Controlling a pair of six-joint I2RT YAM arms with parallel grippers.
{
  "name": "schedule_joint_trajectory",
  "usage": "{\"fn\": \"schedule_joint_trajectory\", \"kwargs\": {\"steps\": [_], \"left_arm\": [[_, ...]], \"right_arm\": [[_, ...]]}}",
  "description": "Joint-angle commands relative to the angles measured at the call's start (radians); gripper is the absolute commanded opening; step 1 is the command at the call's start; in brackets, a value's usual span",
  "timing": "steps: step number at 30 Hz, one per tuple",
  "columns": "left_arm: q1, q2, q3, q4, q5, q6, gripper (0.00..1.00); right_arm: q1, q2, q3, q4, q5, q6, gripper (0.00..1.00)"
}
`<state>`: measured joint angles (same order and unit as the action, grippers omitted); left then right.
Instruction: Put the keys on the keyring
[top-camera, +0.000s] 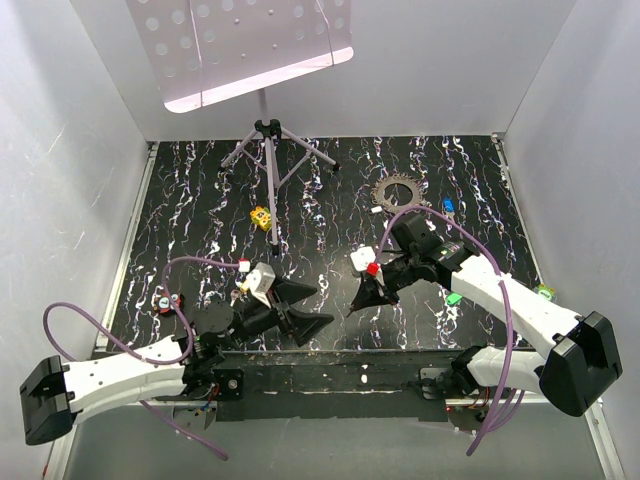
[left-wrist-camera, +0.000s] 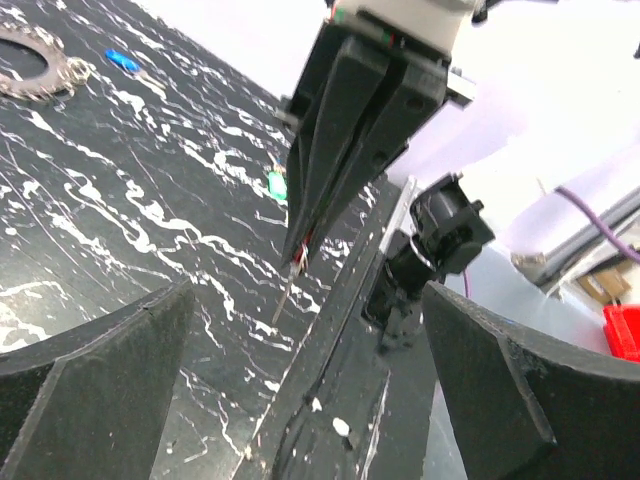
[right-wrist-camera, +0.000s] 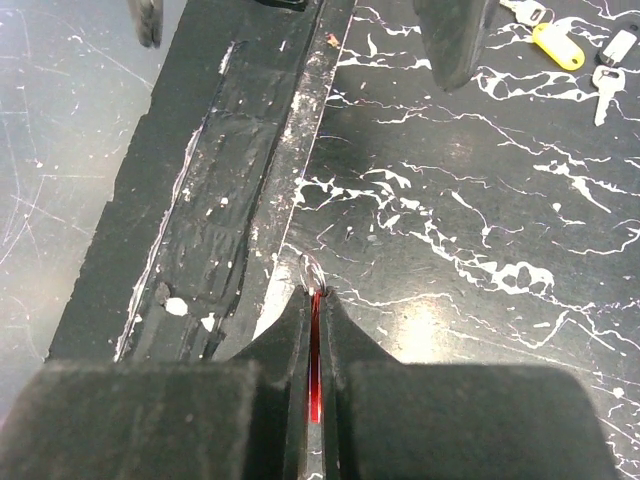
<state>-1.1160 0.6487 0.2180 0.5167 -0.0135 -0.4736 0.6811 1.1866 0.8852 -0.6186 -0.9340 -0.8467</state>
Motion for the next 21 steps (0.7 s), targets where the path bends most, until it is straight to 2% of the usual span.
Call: {"fn": "schedule_joint_trajectory", "kwargs": {"steps": [1,8,11,16,21], "left_arm": [[0.004,0.015,-0.035,0.015,0.127,0.056,0.92],[0.004,0.227,0.075,0.032,0.251,0.165,0.62],[0.002,0.299,0.106,0.052,0.259,0.178,0.53],[0.004,0.345,0.109,0.103,0.221,0.187,0.48],[0.004,0.354,0.110,0.120,0.181,0.194,0.48]], "right_arm": [[0.003,-0.019,-0.008,-0.027,-0.057,-0.071,0.01],[0.005,-0.021,-0.028,-0.024,-0.071,-0.111,0.01],[0.003,-0.018,-0.029,-0.010,-0.060,-0.098,0.01],[0.005,-0.015,-0.029,-0.001,-0.055,-0.083,0.01],[0.005,-0.013,-0.031,0.000,-0.054,-0.077,0.01]]}}
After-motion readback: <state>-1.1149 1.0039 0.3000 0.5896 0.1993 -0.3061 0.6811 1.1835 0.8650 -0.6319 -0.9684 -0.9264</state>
